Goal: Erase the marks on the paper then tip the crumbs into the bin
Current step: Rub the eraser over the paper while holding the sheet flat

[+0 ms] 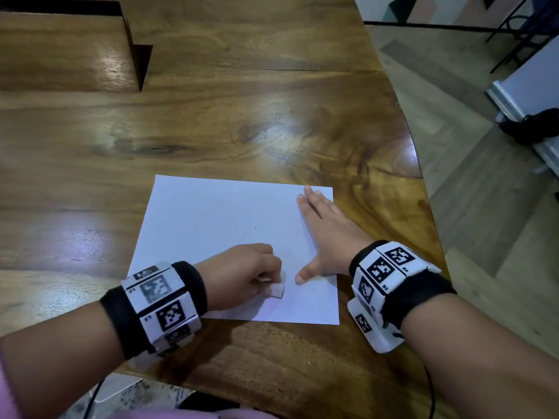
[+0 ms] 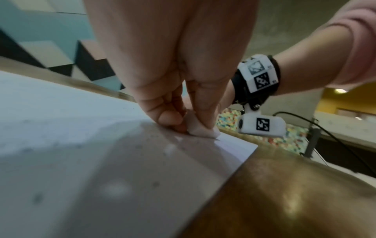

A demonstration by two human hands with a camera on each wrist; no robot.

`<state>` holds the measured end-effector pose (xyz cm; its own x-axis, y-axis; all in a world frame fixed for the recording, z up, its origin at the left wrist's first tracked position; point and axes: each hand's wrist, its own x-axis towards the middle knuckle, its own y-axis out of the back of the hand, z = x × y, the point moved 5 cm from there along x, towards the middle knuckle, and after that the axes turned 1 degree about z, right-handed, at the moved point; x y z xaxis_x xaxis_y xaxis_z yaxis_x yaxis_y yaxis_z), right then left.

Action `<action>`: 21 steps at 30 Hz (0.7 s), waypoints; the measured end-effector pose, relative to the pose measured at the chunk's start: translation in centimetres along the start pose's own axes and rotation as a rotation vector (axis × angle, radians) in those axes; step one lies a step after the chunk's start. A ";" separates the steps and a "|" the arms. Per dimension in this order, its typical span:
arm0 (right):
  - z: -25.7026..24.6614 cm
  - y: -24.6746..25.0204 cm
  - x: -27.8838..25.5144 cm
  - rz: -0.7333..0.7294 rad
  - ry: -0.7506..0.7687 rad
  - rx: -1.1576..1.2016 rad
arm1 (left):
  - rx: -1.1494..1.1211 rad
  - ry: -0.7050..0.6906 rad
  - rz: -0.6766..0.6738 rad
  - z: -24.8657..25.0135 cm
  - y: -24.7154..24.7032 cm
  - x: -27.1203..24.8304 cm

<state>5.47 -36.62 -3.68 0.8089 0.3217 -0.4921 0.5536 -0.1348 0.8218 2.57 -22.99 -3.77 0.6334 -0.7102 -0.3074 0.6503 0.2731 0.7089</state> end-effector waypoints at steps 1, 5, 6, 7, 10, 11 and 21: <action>-0.1 -0.1 0.0 0.000 -0.001 0.003 | -0.017 0.012 0.001 -0.2 0.0 -0.2; -0.5 -0.7 -0.2 -0.003 0.000 0.012 | -0.039 0.027 -0.015 -0.6 0.3 -1.0; -0.6 -0.8 -0.3 -0.006 0.009 0.013 | -0.034 0.029 -0.026 -0.8 0.4 -1.3; -0.8 -1.0 -0.5 -0.011 0.022 0.013 | -0.025 0.032 -0.040 -1.0 0.5 -1.7; -1.6 -1.6 -0.9 -0.021 0.067 0.016 | -0.001 0.054 -0.075 -1.5 0.5 -2.8; -1.6 -1.7 -1.0 -0.015 0.071 0.018 | 0.005 0.064 -0.078 -1.6 0.5 -3.0; -0.6 -1.6 -1.8 0.022 0.002 0.001 | 0.036 0.195 0.226 -1.6 5.0 2.7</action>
<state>3.03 -36.41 -3.99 0.8203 0.3209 -0.4735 0.5360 -0.1423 0.8321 8.22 -22.48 -2.03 0.8311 -0.4952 -0.2529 0.4707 0.3844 0.7942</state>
